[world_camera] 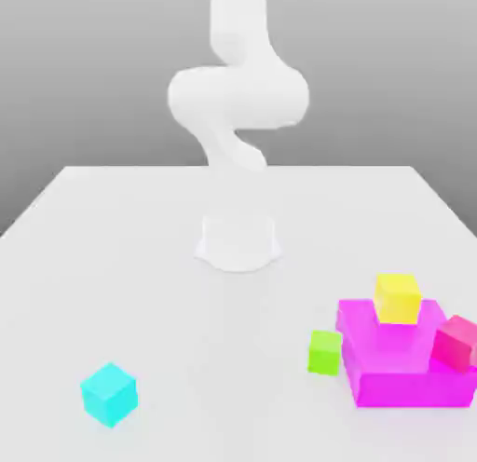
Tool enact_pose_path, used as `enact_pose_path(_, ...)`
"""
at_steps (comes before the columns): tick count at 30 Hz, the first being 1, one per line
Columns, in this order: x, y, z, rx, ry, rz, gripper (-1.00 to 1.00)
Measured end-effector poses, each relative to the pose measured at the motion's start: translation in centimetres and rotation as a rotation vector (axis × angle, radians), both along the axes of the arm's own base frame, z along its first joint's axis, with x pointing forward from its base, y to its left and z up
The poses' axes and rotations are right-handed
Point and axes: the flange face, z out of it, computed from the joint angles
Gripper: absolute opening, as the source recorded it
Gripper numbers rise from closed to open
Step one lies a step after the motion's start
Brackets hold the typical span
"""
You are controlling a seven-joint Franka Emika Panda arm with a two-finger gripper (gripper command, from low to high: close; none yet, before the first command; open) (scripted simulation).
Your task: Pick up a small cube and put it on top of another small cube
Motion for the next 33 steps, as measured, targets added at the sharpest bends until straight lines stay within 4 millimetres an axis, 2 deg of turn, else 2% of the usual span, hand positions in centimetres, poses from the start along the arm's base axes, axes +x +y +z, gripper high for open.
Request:
enact_pose_path(3,3.6,-2.1,-5.6,0.030,0.092,-0.062,0.00)
enact_pose_path(6,6.1,-4.4,-11.3,0.059,0.180,-0.124,0.00)
enact_pose_path(9,7.8,-6.6,-17.2,0.087,0.266,-0.188,0.00)
enact_pose_path(12,8.5,-8.9,-23.3,0.115,0.352,-0.255,0.00)
enact_pose_path(17,7.8,-12.4,-33.4,0.162,0.494,-0.372,0.00)
enact_pose_path(20,6.1,-14.7,-39.3,0.191,0.578,-0.453,0.00)
enact_pose_path(23,3.9,-15.7,-44.9,0.213,0.663,-0.514,0.00)
enact_pose_path(25,3.1,-16.1,-47.8,0.219,0.691,-0.535,0.00)
enact_pose_path(29,2.9,-16.1,-52.7,0.221,0.700,-0.541,0.00)
enact_pose_path(30,2.8,-16.1,-53.5,0.221,0.700,-0.541,-1.00)
enact_pose_path(33,2.8,-16.1,-53.5,0.221,0.700,-0.542,-1.00)
